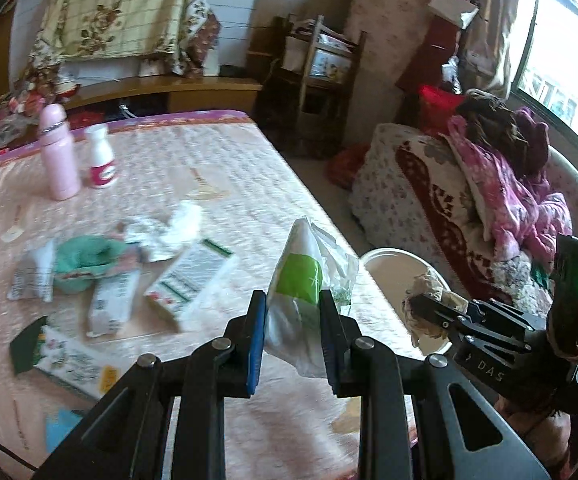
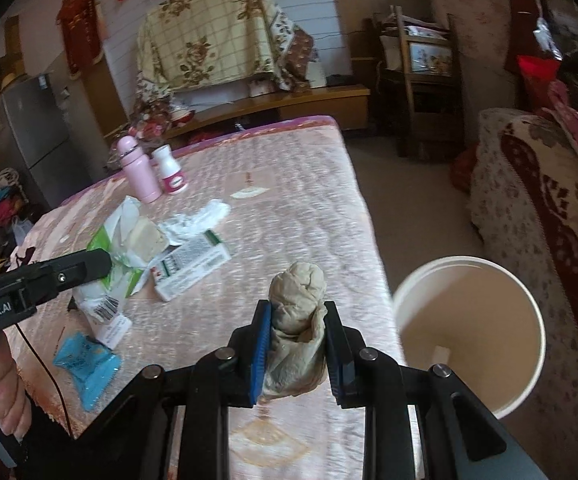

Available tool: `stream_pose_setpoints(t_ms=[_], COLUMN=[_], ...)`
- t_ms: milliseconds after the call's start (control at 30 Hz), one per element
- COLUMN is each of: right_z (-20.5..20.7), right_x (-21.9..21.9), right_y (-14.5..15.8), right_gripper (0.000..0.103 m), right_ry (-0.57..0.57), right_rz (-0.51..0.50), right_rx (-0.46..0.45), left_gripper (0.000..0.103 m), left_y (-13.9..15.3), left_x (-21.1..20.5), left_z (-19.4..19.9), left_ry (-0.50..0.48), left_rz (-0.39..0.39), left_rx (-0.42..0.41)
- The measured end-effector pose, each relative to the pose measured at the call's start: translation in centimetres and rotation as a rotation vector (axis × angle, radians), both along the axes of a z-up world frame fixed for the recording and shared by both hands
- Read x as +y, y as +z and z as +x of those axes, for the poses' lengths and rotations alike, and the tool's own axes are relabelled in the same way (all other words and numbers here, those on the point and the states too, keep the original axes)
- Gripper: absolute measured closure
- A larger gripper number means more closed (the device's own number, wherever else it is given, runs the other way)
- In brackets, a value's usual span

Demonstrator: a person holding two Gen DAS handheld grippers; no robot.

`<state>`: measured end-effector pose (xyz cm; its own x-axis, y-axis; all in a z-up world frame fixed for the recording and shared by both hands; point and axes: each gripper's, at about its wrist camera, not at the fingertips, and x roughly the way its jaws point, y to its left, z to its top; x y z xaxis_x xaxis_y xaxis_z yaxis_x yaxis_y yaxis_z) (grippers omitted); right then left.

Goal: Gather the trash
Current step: 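Carry the cloth and the plastic bag over the white bucket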

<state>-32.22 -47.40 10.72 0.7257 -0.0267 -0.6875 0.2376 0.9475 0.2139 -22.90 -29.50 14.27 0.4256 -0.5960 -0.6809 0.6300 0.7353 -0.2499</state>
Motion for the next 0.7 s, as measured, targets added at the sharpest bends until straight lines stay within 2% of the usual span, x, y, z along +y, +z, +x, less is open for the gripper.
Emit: stream_pose_setpoints(t_ms=[433, 700], right_z=[-3.6, -5.5], right_x=[-6.5, -9.9], right_y=[-0.2, -1.0], right_gripper=[0.076, 0.076], right_ry=[-0.16, -0.254], right_rz=[-0.013, -0.058], right_rx=[0.002, 0.028], left_gripper=[0.076, 0.076], left_y=[-0.4, -1.9], left_x=[-8.0, -13.0], left_z=[-1.4, -2.0], left_ry=[-0.093, -0.138], left_rz=[-0.007, 0.013], left_rx=[0.022, 0.042])
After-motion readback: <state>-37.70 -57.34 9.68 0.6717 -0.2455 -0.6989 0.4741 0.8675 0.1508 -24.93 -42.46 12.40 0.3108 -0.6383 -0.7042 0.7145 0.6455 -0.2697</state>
